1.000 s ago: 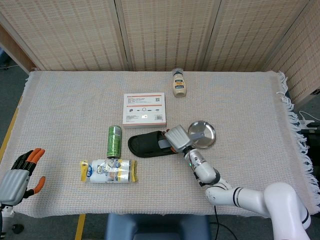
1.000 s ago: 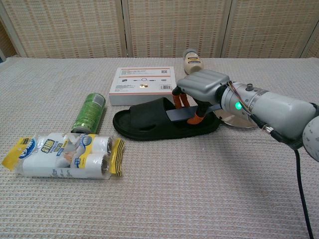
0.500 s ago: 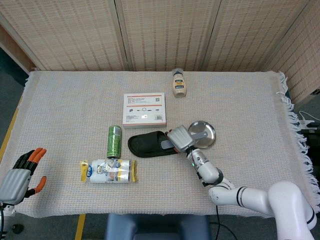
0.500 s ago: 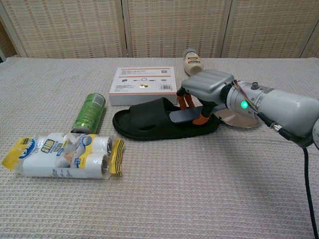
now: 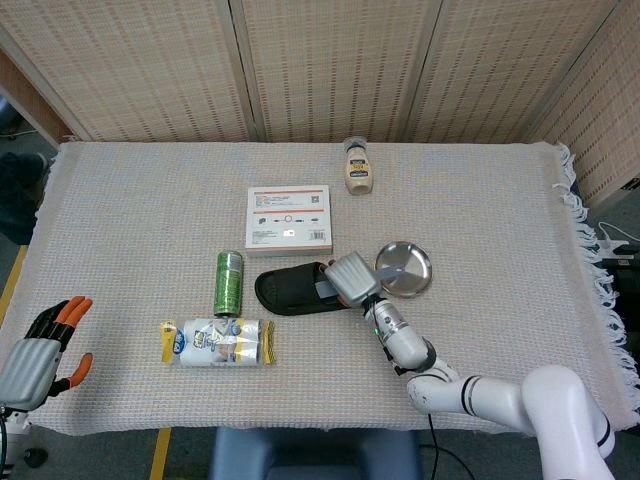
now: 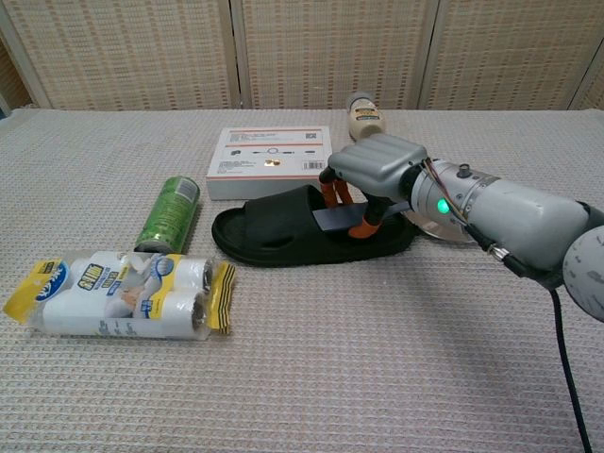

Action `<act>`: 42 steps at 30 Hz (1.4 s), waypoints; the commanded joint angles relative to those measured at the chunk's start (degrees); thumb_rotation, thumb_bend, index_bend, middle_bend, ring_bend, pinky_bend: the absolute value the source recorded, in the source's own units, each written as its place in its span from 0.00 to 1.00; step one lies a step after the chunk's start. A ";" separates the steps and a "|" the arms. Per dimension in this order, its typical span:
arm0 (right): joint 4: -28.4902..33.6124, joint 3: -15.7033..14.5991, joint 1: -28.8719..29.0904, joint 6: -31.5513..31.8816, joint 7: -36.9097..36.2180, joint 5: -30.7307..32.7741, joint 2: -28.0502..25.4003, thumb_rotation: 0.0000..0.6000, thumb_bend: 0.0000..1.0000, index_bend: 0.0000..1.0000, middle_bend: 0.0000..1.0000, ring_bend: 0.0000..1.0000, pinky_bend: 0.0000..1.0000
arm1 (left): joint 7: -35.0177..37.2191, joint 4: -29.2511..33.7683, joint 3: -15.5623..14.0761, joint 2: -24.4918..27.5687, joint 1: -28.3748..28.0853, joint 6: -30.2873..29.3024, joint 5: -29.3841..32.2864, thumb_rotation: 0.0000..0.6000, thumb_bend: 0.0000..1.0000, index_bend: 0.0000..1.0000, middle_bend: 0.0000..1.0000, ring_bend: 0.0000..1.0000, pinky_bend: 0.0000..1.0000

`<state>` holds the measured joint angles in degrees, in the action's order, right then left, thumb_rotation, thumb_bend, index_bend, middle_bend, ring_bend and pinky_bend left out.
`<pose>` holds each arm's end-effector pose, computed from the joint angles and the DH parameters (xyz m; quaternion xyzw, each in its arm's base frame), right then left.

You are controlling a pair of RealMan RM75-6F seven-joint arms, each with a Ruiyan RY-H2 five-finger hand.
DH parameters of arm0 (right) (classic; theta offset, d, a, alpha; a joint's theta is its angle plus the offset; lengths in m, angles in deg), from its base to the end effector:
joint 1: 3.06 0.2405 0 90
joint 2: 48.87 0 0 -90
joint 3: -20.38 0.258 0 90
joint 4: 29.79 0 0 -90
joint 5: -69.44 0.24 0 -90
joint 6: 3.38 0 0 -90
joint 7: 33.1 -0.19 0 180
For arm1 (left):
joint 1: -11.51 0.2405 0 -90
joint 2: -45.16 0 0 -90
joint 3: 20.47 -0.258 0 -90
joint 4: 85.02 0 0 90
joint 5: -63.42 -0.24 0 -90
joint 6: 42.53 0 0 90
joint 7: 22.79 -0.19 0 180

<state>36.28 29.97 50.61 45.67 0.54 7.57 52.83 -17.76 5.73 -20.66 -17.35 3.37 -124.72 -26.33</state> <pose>-0.0961 -0.4273 -0.1289 0.8209 -0.2263 0.2947 0.4337 -0.3194 0.2350 0.1220 -0.6361 -0.3957 -0.3911 0.5347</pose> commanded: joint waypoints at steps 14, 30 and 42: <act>2.35 -0.22 -0.40 -0.52 2.12 1.81 -1.60 1.00 0.41 0.88 0.72 0.59 0.86 | -0.11 0.02 0.09 -0.09 -0.30 0.50 0.23 1.00 0.46 0.00 0.00 0.00 0.10; 2.33 0.13 -1.13 1.30 1.93 1.57 -2.43 1.00 0.41 0.87 0.72 0.59 0.86 | 0.09 -0.17 0.07 -0.13 -0.30 0.23 0.00 1.00 0.46 0.00 0.00 0.00 0.10; 7.20 -2.07 -5.91 5.43 0.52 -0.58 -11.22 1.00 0.41 0.87 0.72 0.59 0.86 | -1.37 -0.15 -0.12 -0.73 -0.30 0.47 0.02 1.00 0.46 0.00 0.00 0.00 0.10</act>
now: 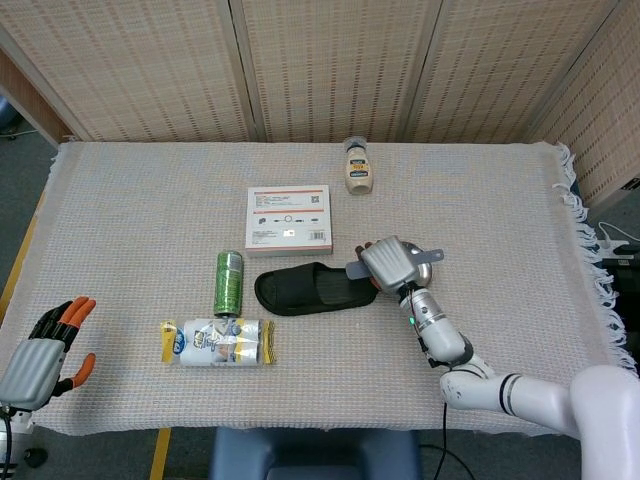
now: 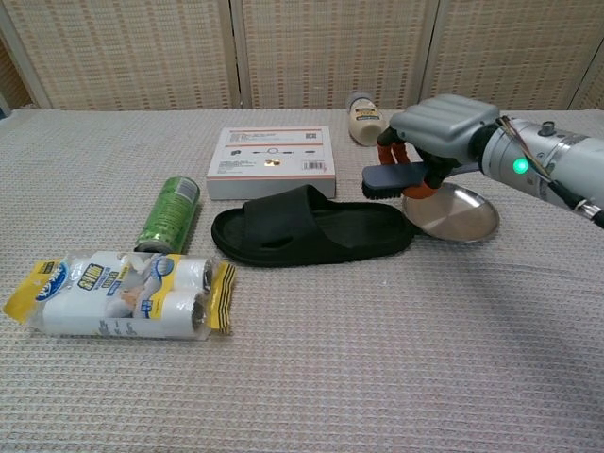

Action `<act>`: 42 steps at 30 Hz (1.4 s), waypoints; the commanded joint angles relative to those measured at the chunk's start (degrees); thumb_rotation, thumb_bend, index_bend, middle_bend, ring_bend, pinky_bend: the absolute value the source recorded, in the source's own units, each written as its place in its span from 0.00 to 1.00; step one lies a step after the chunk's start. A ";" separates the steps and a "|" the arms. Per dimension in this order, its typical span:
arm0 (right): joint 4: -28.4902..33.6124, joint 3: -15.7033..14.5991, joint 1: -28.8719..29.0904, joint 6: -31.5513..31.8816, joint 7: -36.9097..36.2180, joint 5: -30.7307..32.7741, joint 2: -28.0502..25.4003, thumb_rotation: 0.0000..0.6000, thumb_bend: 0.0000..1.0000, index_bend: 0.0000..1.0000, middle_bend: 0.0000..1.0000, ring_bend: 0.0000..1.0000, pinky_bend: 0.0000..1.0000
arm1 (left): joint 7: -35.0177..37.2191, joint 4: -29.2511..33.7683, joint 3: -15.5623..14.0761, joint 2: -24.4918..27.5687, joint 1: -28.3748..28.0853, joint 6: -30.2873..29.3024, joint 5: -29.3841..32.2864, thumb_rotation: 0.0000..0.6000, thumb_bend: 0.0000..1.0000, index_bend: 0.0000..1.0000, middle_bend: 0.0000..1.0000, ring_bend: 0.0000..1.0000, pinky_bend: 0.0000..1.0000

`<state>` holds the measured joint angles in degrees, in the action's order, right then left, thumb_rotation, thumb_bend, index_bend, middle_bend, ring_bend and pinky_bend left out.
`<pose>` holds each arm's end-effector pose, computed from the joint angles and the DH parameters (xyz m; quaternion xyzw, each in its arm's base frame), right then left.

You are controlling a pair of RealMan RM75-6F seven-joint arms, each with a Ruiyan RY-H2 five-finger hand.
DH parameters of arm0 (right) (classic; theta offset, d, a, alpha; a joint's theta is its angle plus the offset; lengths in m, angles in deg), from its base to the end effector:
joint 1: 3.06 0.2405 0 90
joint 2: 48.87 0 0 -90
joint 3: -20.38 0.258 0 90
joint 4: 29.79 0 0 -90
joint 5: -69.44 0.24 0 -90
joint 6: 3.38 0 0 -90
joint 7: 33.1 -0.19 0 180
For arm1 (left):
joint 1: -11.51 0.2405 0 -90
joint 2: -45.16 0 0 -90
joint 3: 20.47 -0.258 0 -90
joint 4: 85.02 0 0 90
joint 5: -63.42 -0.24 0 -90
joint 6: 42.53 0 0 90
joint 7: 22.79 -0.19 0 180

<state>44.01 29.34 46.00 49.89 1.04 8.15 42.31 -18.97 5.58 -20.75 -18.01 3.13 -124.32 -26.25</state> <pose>-0.1385 -0.4369 -0.0627 0.7931 -0.2287 0.2869 0.4862 -0.3187 0.2357 0.1170 -0.6407 -0.3929 -0.3861 0.5348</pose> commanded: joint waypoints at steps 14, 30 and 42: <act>-18.67 -3.78 -5.47 0.11 -9.67 -4.71 6.56 1.00 0.41 0.84 0.72 0.59 0.86 | -0.50 -0.38 0.00 -0.68 -0.73 1.40 0.39 1.00 0.46 0.00 0.00 0.00 0.10; -21.67 -0.44 -6.39 -3.64 -7.46 -1.35 8.70 1.00 0.41 0.19 0.35 0.30 0.58 | -0.06 -0.88 0.26 -0.90 -0.91 1.78 1.17 1.00 0.46 0.00 0.00 0.00 0.12; -11.55 1.50 -6.43 -5.85 -1.42 5.42 3.08 1.00 0.36 0.00 0.21 0.19 0.46 | -0.40 -0.70 0.13 -0.87 -0.88 1.65 0.99 1.00 0.46 0.00 0.00 0.00 0.13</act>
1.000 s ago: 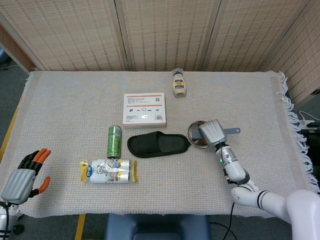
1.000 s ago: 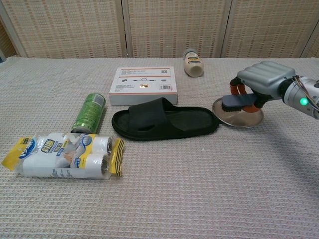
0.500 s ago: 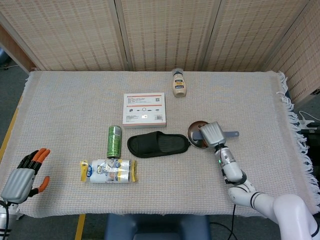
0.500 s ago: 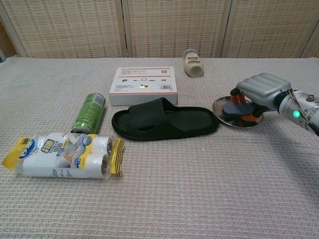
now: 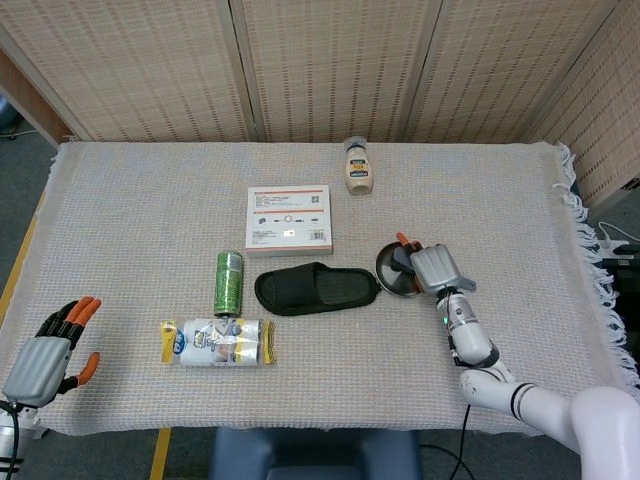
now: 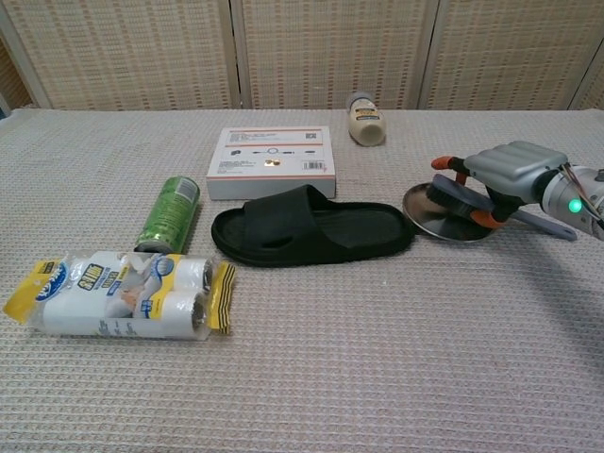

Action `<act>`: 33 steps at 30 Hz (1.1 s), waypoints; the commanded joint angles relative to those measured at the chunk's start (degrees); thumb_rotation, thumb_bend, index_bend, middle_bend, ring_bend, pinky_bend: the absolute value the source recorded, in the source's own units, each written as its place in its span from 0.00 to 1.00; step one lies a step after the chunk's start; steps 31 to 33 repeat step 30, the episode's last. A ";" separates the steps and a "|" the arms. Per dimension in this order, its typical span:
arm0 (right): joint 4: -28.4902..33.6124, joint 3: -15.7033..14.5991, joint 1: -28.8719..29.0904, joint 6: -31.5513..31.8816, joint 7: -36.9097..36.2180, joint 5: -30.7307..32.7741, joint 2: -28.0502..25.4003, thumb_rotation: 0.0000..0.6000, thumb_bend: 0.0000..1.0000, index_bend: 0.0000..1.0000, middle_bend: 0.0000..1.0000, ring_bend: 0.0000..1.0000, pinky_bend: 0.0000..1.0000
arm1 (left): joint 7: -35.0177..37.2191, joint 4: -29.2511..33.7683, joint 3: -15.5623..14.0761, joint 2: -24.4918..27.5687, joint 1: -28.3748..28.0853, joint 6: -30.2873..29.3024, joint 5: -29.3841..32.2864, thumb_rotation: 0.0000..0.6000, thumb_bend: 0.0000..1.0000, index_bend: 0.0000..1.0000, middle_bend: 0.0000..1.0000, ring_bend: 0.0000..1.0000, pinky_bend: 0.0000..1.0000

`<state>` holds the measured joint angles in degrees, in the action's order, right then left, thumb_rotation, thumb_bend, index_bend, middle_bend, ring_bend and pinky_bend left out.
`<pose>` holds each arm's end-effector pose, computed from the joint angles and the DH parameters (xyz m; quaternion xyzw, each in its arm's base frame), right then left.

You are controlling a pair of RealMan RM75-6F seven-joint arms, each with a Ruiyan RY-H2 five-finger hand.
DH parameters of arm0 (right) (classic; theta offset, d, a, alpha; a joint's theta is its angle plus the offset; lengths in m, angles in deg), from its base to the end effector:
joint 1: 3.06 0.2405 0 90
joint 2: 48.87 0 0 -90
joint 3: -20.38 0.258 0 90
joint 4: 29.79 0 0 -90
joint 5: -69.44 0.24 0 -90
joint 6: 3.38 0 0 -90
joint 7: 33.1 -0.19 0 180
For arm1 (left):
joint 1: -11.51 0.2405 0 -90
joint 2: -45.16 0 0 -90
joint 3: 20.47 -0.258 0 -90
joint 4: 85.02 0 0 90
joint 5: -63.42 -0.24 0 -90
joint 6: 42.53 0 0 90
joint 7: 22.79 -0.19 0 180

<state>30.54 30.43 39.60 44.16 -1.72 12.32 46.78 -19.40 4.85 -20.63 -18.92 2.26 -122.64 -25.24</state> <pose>-0.2400 -0.4458 -0.0655 0.7563 -0.3131 0.2084 0.5353 -0.3214 0.2412 0.1098 -0.6441 -0.3981 -0.3776 0.5330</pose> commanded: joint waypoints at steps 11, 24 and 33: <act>13.71 0.28 -2.39 4.60 0.26 0.42 -9.07 1.00 0.36 0.00 0.19 0.17 0.42 | -0.03 0.23 0.05 0.18 0.06 -0.33 -0.10 1.00 0.46 0.00 0.00 0.00 0.13; 24.01 -16.02 -32.09 47.48 -18.85 -28.86 -16.90 1.00 0.23 0.00 0.00 0.00 0.00 | -0.62 -0.99 0.93 -0.55 1.29 -3.96 -0.42 1.00 0.46 0.00 0.00 0.00 0.12; 24.82 -15.86 -33.13 46.57 -20.61 -30.29 -19.25 1.00 0.21 0.00 0.00 0.00 0.00 | -1.44 -1.08 0.89 -0.99 1.48 -4.71 -1.05 1.00 0.46 0.00 0.00 0.00 0.12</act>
